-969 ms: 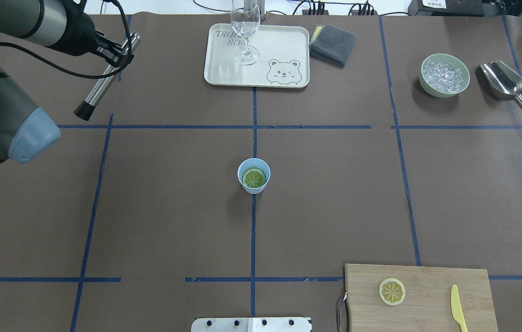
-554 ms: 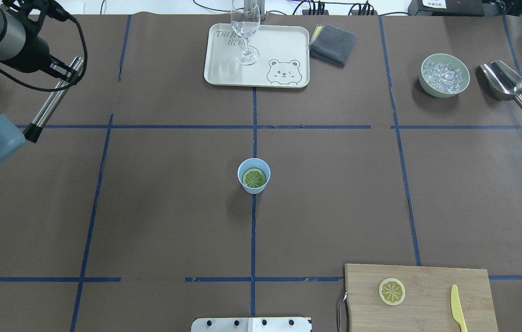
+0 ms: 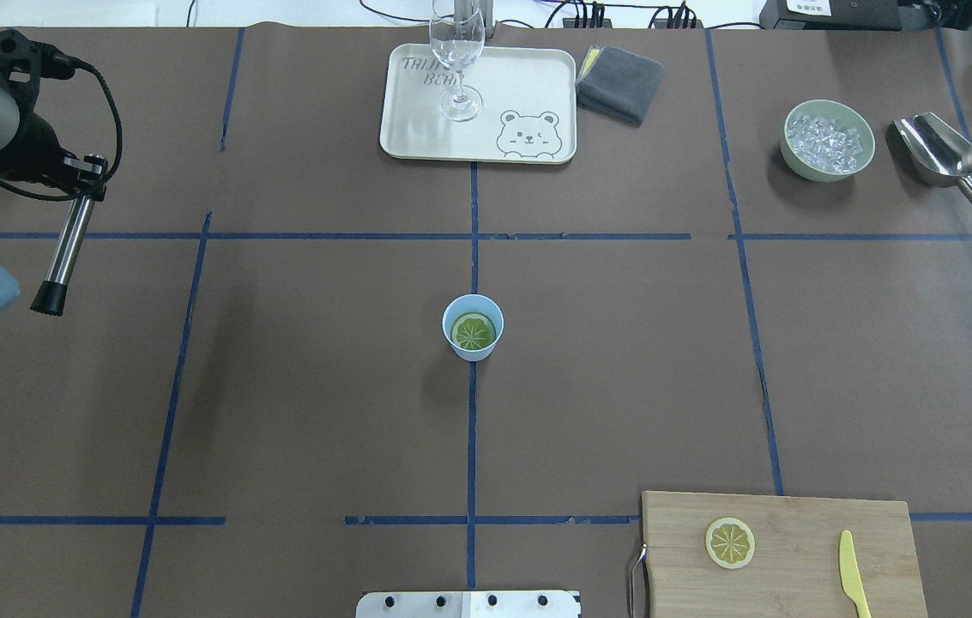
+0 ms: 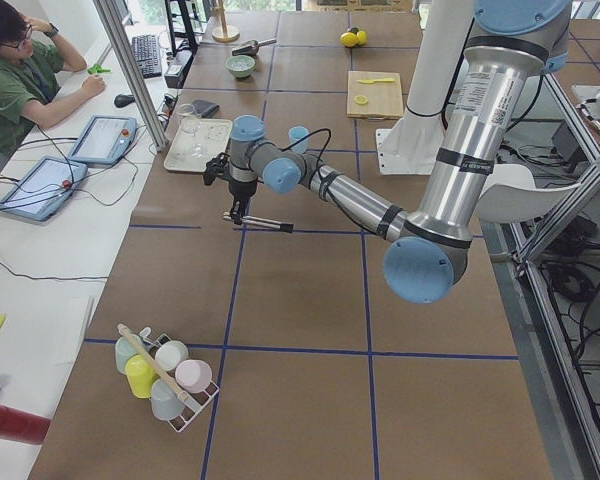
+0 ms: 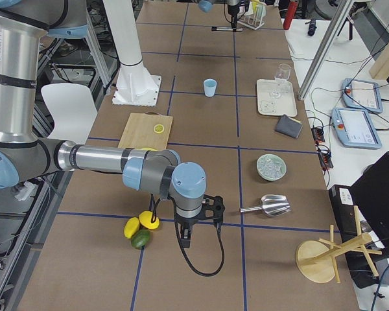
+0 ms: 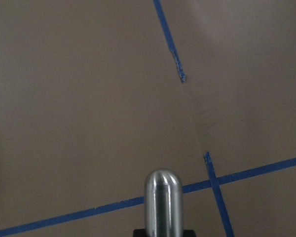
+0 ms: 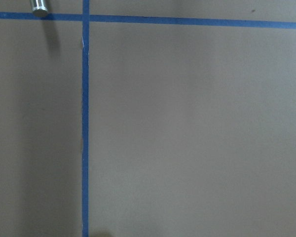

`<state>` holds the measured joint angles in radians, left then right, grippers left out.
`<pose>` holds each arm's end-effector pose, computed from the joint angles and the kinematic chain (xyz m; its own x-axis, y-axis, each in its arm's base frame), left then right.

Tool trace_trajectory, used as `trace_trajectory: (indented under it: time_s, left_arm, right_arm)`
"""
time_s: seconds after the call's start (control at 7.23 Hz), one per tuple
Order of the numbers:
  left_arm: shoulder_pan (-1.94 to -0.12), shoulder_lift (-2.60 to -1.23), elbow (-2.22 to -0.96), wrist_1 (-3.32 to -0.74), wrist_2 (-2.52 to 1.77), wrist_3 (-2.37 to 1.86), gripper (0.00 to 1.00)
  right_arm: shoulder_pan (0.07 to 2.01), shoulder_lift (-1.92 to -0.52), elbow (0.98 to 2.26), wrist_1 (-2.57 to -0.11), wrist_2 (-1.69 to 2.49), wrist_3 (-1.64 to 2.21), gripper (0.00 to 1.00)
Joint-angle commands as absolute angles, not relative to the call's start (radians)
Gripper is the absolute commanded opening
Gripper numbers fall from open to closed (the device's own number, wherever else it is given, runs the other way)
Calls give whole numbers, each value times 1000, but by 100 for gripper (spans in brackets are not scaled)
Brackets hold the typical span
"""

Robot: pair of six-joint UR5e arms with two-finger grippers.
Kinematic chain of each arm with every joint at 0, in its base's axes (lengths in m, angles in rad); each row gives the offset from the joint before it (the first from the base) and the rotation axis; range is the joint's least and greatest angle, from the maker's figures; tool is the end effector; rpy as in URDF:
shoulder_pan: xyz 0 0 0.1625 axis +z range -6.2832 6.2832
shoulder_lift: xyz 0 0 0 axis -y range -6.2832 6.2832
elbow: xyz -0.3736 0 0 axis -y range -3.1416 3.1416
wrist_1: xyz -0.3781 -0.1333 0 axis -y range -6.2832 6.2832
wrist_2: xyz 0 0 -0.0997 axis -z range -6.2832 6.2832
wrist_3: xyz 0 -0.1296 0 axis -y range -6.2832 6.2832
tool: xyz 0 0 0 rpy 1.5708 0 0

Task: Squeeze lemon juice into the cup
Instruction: 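Lower the muddler onto the table and open the left gripper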

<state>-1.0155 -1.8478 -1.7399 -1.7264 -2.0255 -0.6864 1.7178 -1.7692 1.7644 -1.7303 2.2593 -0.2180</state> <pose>0.2469 -0.5428 0.3983 0.7646 0.0858 -0.6388 0.0646 0.9759 0.2084 0.1070 -0.3748 0.6456 0.7622 -0.0003 0.6474 0.0208 0.9995 -0.0241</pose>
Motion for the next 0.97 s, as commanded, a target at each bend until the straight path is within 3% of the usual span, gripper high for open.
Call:
trace_trajectory:
  time_s: [0.0, 0.83]
  left_arm:
    - [-959, -1845, -1688, -1732, -2019, -794, 0]
    - [-824, -1845, -1637, -1740, -1999, -825, 0]
  right_arm:
    - [1717, -1769, 1758, -1730, 2260, -218, 100]
    - [1720, -1769, 1752, -1730, 2260, -219, 100]
